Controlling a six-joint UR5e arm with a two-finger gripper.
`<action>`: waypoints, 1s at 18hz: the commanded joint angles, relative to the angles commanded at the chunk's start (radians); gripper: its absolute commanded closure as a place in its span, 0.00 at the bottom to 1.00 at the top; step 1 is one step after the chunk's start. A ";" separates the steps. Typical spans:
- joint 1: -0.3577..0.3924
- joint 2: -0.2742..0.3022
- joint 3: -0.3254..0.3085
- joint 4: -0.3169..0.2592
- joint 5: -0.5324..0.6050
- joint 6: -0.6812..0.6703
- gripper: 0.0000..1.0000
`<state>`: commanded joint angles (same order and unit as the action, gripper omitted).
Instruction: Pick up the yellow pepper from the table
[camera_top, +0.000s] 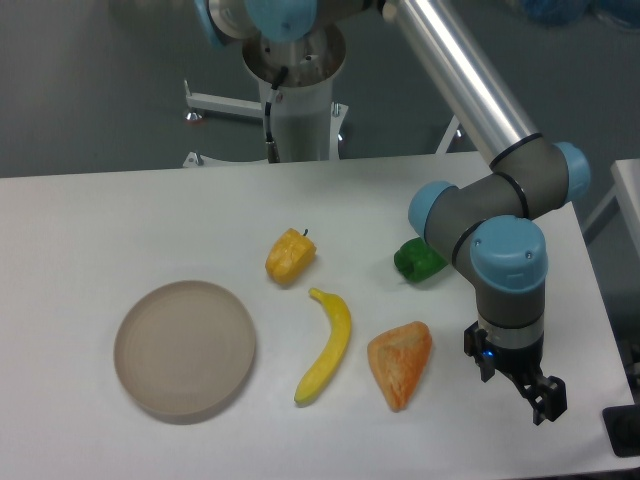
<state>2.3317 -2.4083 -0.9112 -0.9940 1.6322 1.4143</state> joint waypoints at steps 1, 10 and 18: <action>-0.002 0.000 0.000 0.002 0.000 0.000 0.00; -0.008 0.031 -0.026 -0.002 -0.001 -0.006 0.00; -0.006 0.218 -0.262 -0.063 -0.011 -0.058 0.00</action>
<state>2.3255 -2.1908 -1.1731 -1.0566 1.6214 1.3561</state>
